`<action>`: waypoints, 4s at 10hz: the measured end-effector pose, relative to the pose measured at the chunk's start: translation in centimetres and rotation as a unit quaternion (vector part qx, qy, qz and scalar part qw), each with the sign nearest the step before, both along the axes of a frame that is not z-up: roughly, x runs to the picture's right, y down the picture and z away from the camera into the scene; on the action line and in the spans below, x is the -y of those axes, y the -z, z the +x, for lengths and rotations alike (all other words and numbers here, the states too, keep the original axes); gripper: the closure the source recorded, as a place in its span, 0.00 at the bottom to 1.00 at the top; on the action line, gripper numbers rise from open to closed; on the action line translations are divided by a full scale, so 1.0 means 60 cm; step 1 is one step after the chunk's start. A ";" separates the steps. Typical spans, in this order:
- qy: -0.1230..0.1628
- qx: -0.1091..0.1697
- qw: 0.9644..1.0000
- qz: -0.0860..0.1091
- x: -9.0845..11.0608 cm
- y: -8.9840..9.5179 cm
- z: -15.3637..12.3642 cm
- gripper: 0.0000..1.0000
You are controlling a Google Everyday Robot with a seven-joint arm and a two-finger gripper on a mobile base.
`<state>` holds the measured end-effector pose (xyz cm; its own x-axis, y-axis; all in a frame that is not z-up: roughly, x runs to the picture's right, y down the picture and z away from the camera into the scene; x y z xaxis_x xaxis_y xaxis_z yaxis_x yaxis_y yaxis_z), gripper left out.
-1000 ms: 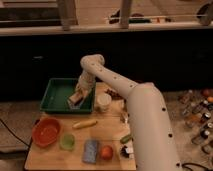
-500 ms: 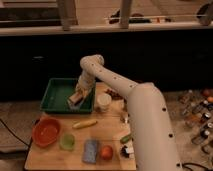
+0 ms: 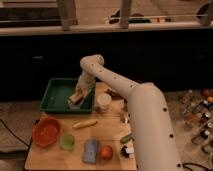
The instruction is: Place eraser in tray
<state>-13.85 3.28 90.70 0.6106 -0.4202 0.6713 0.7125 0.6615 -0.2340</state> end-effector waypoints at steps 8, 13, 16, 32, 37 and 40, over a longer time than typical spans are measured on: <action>0.001 0.005 1.000 -0.003 0.007 -0.002 -0.005 0.20; 0.002 0.009 1.000 -0.004 0.009 -0.003 -0.010 0.20; 0.002 0.012 1.000 0.001 0.012 -0.001 -0.012 0.20; 0.009 0.018 1.000 0.021 0.021 0.005 -0.011 0.20; 0.009 0.018 1.000 0.021 0.021 0.005 -0.011 0.20; 0.009 0.018 1.000 0.021 0.021 0.005 -0.011 0.20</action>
<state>-14.49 2.03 90.38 0.5783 -0.4593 0.6742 0.7321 0.6568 -0.1805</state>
